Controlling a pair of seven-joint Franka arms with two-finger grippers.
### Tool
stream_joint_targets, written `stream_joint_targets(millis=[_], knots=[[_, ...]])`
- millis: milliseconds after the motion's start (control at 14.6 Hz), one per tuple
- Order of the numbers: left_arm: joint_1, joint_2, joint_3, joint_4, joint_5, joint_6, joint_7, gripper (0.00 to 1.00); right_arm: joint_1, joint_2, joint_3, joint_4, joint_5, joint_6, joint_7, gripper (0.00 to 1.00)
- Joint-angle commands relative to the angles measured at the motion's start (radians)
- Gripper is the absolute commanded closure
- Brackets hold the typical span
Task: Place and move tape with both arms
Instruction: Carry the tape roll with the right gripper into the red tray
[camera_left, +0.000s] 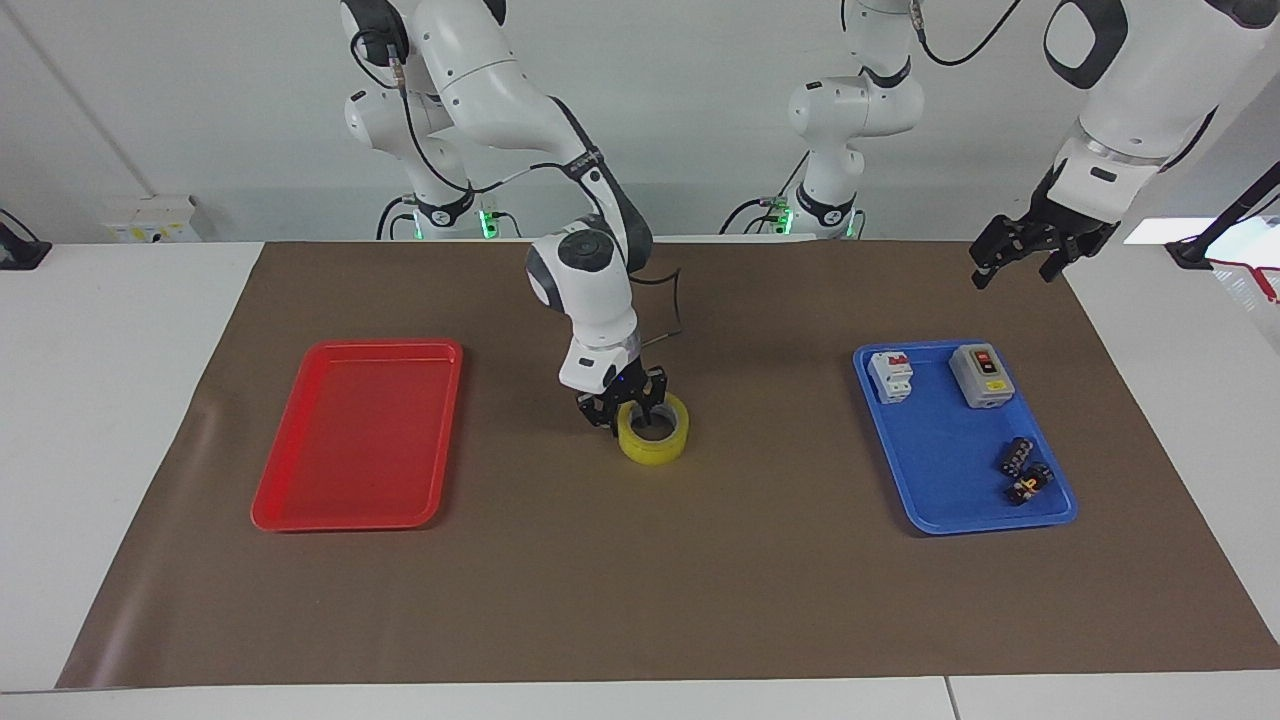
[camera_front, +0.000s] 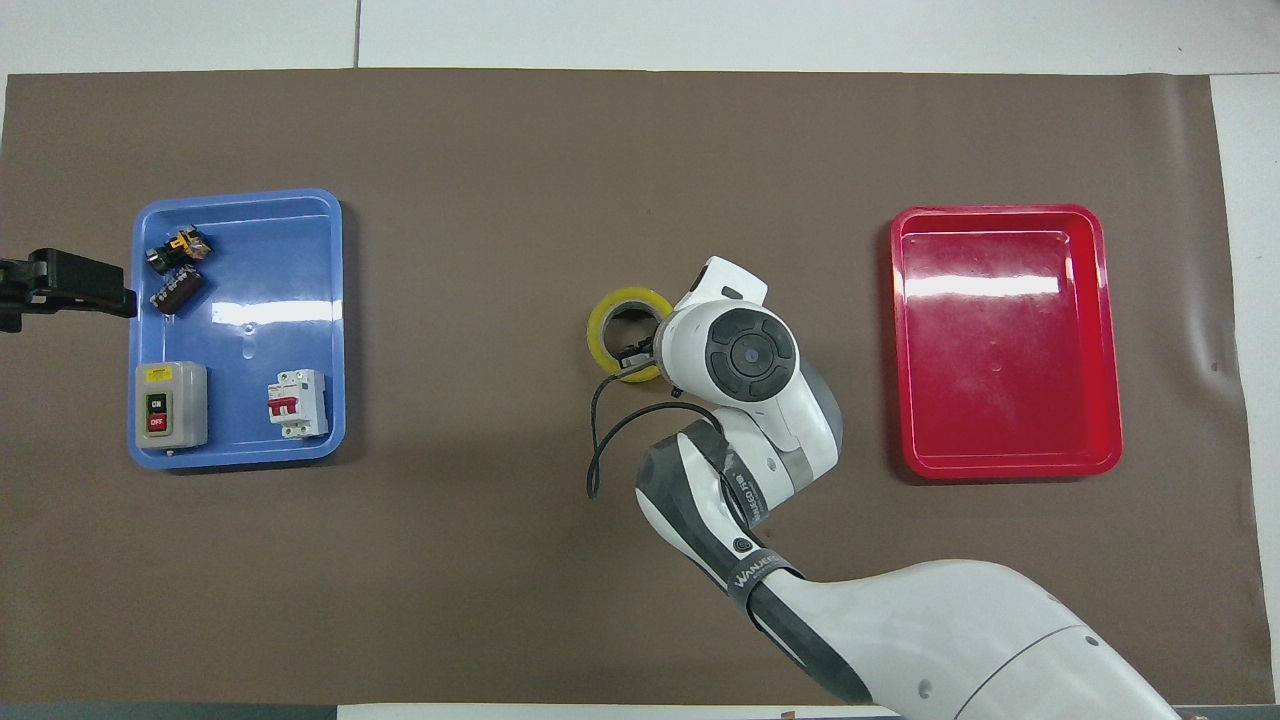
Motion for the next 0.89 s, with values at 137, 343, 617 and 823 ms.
stream_joint_targets(millis=[137, 343, 617, 823], knots=[[0.01, 0.056, -0.004, 0.09, -0.014, -0.089, 0.016, 0.0, -0.028, -0.026, -0.011, 0.072, -0.006, -0.152, 0.003, 1.0], [0.011, 0.033, -0.004, 0.046, -0.018, -0.092, 0.016, 0.0, -0.11, -0.024, -0.008, 0.279, -0.008, -0.451, 0.005, 1.0], [0.005, 0.016, -0.004, 0.017, -0.018, -0.095, 0.018, 0.0, -0.228, -0.11, -0.003, 0.347, 0.003, -0.659, -0.045, 1.0], [0.0, 0.013, -0.006, 0.015, -0.018, -0.086, 0.016, 0.0, -0.32, -0.162, -0.006, 0.341, 0.006, -0.786, -0.222, 1.0]])
